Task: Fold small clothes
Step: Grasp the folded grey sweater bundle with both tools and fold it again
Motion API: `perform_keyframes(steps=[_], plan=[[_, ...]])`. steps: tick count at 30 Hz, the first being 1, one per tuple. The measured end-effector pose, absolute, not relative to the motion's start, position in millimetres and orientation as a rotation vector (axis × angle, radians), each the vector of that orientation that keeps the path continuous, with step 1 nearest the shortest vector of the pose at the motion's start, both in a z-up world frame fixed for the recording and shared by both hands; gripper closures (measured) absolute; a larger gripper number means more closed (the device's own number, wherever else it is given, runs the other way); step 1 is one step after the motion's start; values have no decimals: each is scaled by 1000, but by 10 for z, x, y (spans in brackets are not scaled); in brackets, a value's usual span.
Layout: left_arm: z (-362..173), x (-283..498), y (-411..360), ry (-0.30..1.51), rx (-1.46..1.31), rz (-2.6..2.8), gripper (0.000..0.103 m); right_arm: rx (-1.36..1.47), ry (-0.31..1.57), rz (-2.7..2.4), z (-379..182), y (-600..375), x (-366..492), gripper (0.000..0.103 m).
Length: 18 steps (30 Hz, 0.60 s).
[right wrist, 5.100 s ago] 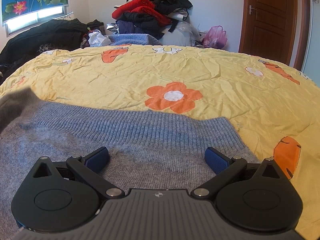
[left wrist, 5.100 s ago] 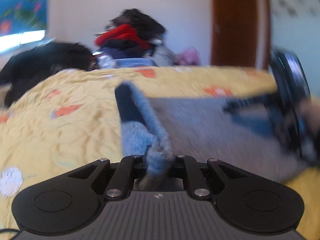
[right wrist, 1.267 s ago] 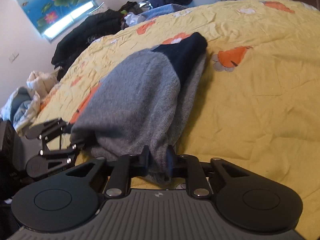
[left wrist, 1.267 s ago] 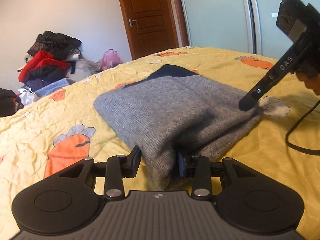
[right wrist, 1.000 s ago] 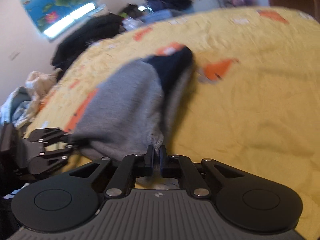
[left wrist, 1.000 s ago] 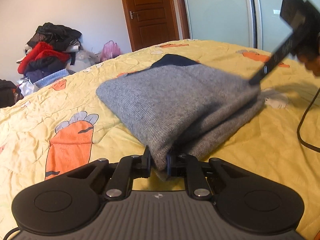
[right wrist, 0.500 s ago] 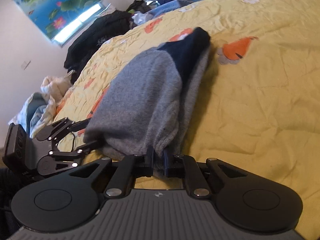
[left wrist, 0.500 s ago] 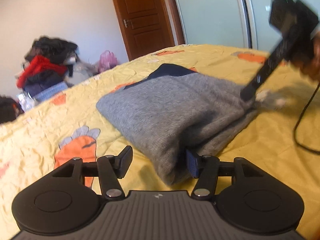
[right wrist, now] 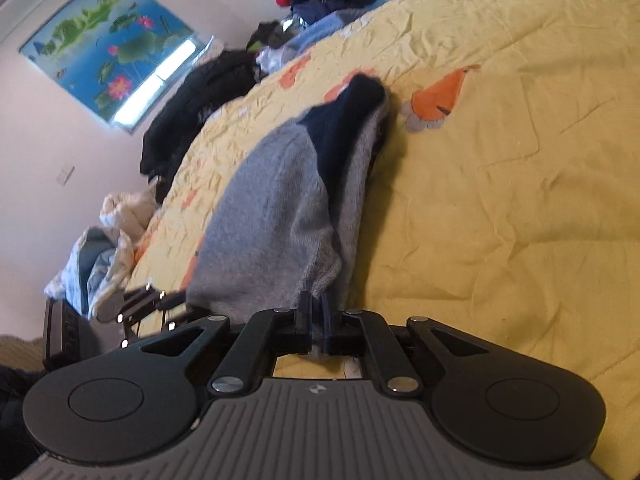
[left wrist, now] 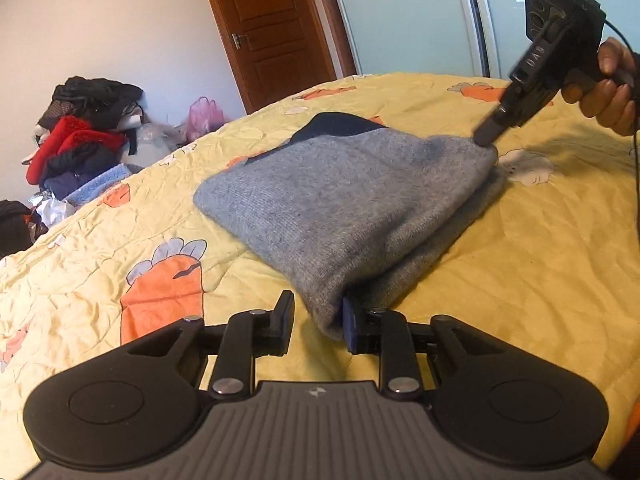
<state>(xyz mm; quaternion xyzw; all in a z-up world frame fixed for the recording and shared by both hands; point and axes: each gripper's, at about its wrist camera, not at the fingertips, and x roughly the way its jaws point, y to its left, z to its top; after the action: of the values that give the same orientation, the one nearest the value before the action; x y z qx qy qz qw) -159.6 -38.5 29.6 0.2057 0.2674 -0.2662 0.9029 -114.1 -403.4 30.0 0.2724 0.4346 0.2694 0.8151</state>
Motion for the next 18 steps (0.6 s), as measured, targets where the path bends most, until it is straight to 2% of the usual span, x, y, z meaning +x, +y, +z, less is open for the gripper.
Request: perform_keyframes(steps=[2, 4, 6, 8, 10, 13, 15, 16, 18], plan=[[368, -1630, -373, 535, 423, -574, 77, 604, 861, 523, 408, -4084, -1176, 82], [450, -1692, -367, 484, 422, -593, 76, 627, 819, 558, 538, -4064, -1207, 66], [531, -1728, -398, 426, 409, -627, 75, 625, 801, 621, 642, -3941, -1208, 60], [557, -1694, -503, 388, 399, -659, 69, 612, 802, 693, 713, -3724, -1112, 60], [464, -1585, -666, 409, 411, -678, 41, 649, 810, 767, 675, -3518, -984, 59], [219, -1366, -849, 607, 442, -723, 41, 682, 898, 798, 465, -3173, -761, 54], [171, -1365, -746, 617, 394, -746, 40, 639, 1045, 759, 223, -2979, -683, 51], [185, -1340, -678, 639, 360, -750, 40, 608, 1094, 734, 106, -2923, -701, 64], [262, -1327, -582, 656, 303, -754, 40, 623, 1068, 744, 102, -3005, -794, 63]])
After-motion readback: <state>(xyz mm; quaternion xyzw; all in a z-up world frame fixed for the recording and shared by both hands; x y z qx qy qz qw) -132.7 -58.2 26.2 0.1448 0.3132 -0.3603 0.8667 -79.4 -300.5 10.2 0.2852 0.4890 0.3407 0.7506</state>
